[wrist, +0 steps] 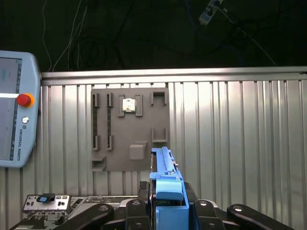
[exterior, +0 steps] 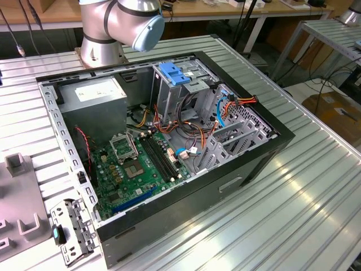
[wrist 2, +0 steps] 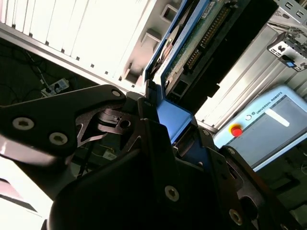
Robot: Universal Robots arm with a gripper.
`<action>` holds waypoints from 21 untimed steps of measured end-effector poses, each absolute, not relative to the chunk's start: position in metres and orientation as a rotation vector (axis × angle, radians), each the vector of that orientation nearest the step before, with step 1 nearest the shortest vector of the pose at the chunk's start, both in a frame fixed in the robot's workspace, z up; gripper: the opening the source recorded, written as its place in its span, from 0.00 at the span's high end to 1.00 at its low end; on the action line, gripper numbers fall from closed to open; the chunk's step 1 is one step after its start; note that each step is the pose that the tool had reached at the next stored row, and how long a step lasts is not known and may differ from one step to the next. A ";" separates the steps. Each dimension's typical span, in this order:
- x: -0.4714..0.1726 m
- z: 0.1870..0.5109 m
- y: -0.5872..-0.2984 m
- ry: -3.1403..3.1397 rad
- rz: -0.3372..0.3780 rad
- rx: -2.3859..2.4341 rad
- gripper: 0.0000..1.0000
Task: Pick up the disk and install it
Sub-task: 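Pick up the disk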
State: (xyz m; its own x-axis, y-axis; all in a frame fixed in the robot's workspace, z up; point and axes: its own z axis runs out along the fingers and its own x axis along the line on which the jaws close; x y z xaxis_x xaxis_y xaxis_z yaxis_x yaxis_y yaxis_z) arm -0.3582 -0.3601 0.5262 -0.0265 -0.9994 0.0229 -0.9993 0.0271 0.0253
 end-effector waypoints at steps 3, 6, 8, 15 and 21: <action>-0.345 0.526 -0.360 -2.227 -0.003 2.168 0.63; -0.328 0.525 -0.362 -2.227 -0.003 2.168 0.63; -0.328 0.524 -0.364 -2.227 -0.003 2.168 0.63; -0.323 0.522 -0.367 -2.227 -0.003 2.168 0.63; -0.311 0.521 -0.367 -2.227 -0.003 2.168 0.63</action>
State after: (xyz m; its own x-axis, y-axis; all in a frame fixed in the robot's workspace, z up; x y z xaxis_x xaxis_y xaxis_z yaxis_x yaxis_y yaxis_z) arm -0.3112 -0.3674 0.5207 -0.0265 -0.9994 0.0229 -0.9993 0.0271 0.0252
